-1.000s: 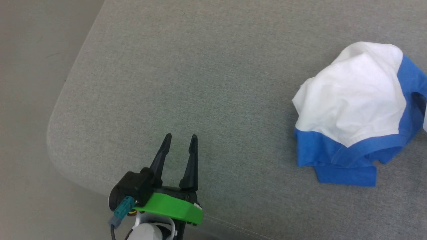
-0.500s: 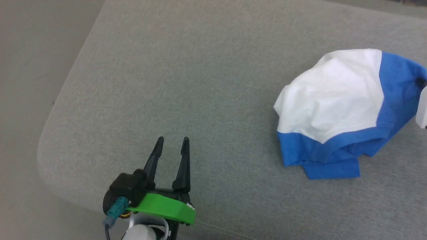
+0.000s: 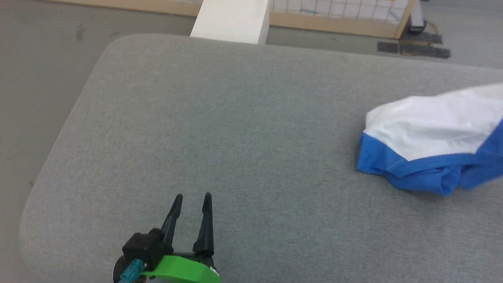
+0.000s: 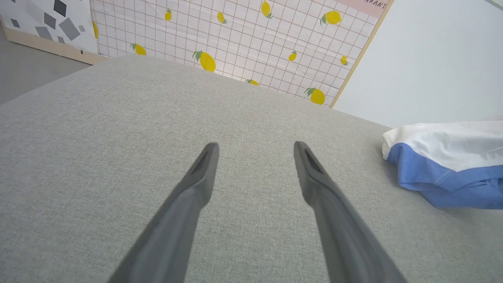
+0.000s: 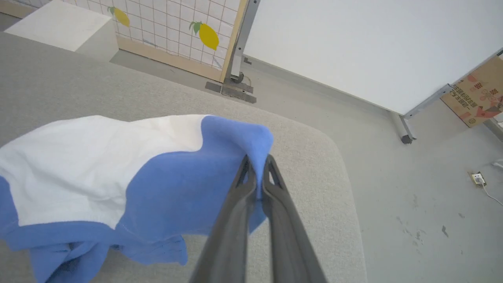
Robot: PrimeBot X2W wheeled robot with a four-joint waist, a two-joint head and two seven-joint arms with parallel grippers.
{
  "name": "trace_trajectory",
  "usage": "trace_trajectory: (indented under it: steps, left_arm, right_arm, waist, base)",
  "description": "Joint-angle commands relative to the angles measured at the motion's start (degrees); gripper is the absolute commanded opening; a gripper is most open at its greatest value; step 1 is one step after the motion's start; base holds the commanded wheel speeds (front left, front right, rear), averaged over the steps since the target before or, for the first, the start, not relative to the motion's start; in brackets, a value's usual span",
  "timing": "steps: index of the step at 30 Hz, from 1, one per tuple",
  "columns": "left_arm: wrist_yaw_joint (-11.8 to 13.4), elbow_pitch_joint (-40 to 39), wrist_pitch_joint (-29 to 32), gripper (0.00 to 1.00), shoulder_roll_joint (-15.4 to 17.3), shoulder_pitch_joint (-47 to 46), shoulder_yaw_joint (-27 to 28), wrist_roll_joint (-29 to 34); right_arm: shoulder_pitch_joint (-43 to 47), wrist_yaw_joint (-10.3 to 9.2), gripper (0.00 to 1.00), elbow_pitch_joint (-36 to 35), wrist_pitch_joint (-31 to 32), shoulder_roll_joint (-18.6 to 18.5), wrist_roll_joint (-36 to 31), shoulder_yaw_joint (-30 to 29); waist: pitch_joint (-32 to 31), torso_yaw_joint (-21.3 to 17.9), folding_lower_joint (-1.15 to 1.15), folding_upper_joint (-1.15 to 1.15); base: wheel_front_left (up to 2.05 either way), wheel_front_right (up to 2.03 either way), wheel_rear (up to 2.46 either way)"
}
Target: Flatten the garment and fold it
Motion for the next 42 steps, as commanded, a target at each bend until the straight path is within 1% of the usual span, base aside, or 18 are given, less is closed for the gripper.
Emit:
trace_trajectory:
  steps: [1,3,9,10,11,15,19,22,26,31,32,34,36,37,39,40,41,42]
  left_arm:
    - [-0.4,0.0,-0.2,1.0,-0.1,0.9,0.4,0.2]
    - [-0.6,0.2,-0.2,1.0,-0.1,1.4,0.4,0.3]
    - [-1.1,0.6,-0.2,1.0,-0.1,1.1,-0.5,0.6]
    - [-1.3,0.9,-0.2,1.0,-0.1,1.0,-0.6,0.9]
    - [-1.3,1.0,-0.2,1.0,-0.1,1.0,-0.5,0.9]
    - [-1.3,1.2,-0.2,1.0,-0.1,1.2,-0.4,1.1]
    - [-1.2,1.1,-0.2,1.0,-0.1,1.4,-0.4,0.8]
    - [-1.0,0.8,-0.2,1.0,-0.1,1.4,-0.5,0.5]
    - [-0.9,0.4,-0.2,1.0,-0.1,0.8,-0.9,0.0]
    - [-0.9,0.2,-0.2,1.0,-0.1,-0.5,-1.4,0.1]
    - [-1.0,0.1,-0.2,1.0,-0.1,-1.7,-1.6,0.8]
    - [-1.0,-0.1,-0.2,1.0,-0.1,-2.4,-1.9,1.3]
    - [-1.0,-0.2,-0.2,1.0,-0.1,-3.1,-2.3,1.8]
    - [-1.1,0.0,-0.2,1.0,-0.1,-4.0,-3.1,3.1]
    - [-1.2,0.1,-0.2,1.0,-0.1,-4.5,-3.4,3.4]
    - [-1.2,0.2,-0.2,1.0,-0.1,-4.7,-3.5,3.6]
    - [-1.1,0.3,-0.2,1.0,-0.1,-4.9,-3.6,3.6]
    - [-1.1,0.3,-0.2,1.0,-0.1,-5.0,-3.7,3.6]
  right_arm:
    - [3.3,-0.09,0.0,-0.1,0.5,-0.4,-0.2,-0.8]
    - [7.6,-0.09,0.0,0.2,1.0,-0.5,-0.2,-1.7]
    - [17.9,-0.09,0.0,2.8,-1.2,4.0,0.3,-4.4]
    - [19.4,-0.09,0.93,3.7,-4.1,5.9,-0.1,-4.7]
    - [19.4,-0.09,1.0,3.9,-4.7,6.3,0.1,-4.7]
    - [17.7,-0.09,1.0,2.2,-6.3,6.8,1.4,-3.6]
    - [13.8,-0.09,1.0,-2.9,-6.0,6.5,4.0,-1.6]
    - [10.6,-0.09,1.0,-6.7,-4.1,5.9,5.8,1.4]
    - [6.9,-0.09,1.0,-8.2,-0.4,5.2,6.5,5.5]
    - [2.2,-0.09,1.0,-4.4,4.1,5.0,6.0,10.0]
    - [-0.3,-0.09,1.0,-0.7,6.6,5.6,5.5,11.9]
    - [-1.7,-0.09,1.0,1.8,8.0,6.0,4.9,12.7]
    - [-2.7,-0.09,1.0,3.8,8.5,6.0,4.0,13.6]
    - [-3.5,-0.09,1.0,6.9,8.3,6.1,3.1,14.8]
    - [-3.7,-0.09,1.0,8.7,8.0,6.2,2.6,15.3]
    - [-3.8,-0.09,0.65,9.4,7.7,6.2,2.4,15.4]
    - [-4.0,-0.09,0.07,10.1,7.1,6.1,2.0,15.4]
    - [-4.2,-0.09,0.0,10.7,6.6,6.0,1.6,15.3]
  waist:
    - [-2.8,-2.7,0.0,0.0]
    - [-3.1,-3.0,0.0,0.0]
    - [-3.3,-3.0,0.0,0.0]
    - [-3.4,-3.0,0.0,0.0]
    - [-3.4,-3.1,0.0,0.0]
    - [-3.8,-3.3,0.0,0.0]
    - [-4.0,-3.3,0.0,0.0]
    - [-3.8,-3.1,0.0,0.0]
    - [-2.6,-2.3,0.0,0.0]
    - [0.0,-0.7,0.0,0.0]
    - [1.6,0.7,0.0,0.0]
    - [2.6,1.7,0.0,0.0]
    - [3.5,2.6,0.0,0.0]
    - [4.7,3.8,0.0,0.0]
    - [5.2,4.4,0.0,0.0]
    - [5.4,4.5,0.0,0.0]
    - [5.6,4.6,0.0,0.0]
    - [5.7,4.6,0.0,0.0]
  base:
    - [0.0,0.0,0.0]
    - [0.0,0.0,0.0]
    - [0.0,0.0,0.0]
    - [0.0,0.0,0.0]
    - [0.0,0.0,0.0]
    - [0.0,0.0,0.0]
    - [0.0,0.0,0.0]
    - [0.0,0.0,0.0]
    - [0.0,0.0,0.0]
    - [0.0,0.0,0.0]
    - [0.0,0.0,0.0]
    - [0.0,0.0,0.0]
    - [0.0,0.0,0.0]
    - [0.0,0.0,0.0]
    - [0.0,0.0,0.0]
    - [0.0,0.0,0.0]
    - [0.0,0.0,0.0]
    - [0.0,0.0,0.0]
